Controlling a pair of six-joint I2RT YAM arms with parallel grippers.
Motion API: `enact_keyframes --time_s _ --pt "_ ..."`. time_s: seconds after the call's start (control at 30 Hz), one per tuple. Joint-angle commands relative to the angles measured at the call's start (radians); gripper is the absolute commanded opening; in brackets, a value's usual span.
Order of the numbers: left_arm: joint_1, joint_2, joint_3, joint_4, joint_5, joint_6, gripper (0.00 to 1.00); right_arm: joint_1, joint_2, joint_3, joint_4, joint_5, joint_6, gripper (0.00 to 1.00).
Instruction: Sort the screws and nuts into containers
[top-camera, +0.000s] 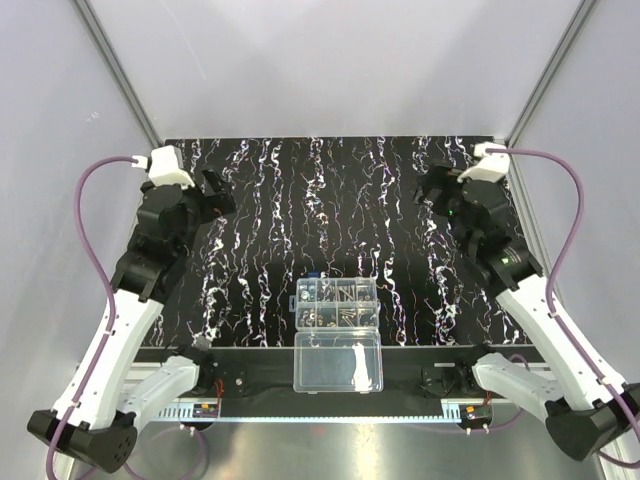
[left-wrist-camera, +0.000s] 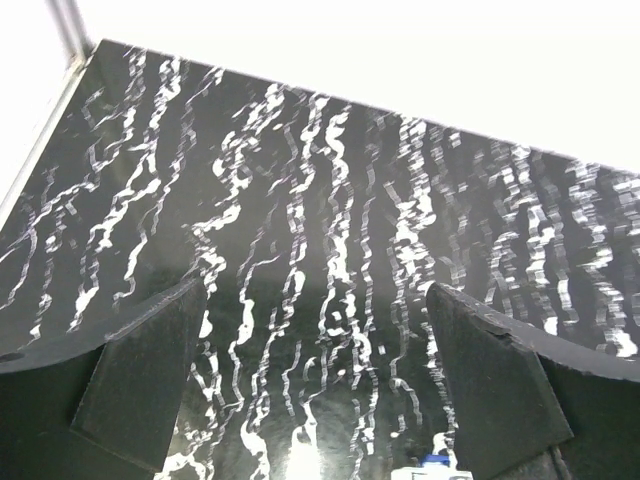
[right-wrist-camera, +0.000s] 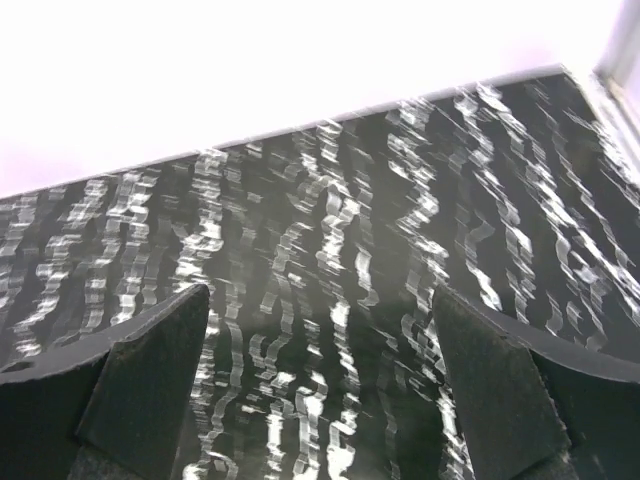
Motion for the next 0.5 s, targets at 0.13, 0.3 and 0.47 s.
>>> enact_keyframes --time_s 0.13,0.3,0.47 --pt "0.049 -0.137 -0.165 0.013 0.152 -0.107 0.99 -0.059 -0.137 -0.364 0.104 -0.087 0.137 1.0" --pt "0.055 -0.319 -0.357 0.011 0.134 -0.212 0.99 -0.061 -0.225 -0.569 0.215 -0.094 0.212 1.0" --pt "0.055 -0.413 -0.483 0.022 0.189 -0.272 0.99 -0.059 -0.335 -0.665 0.212 -0.12 0.273 1.0"
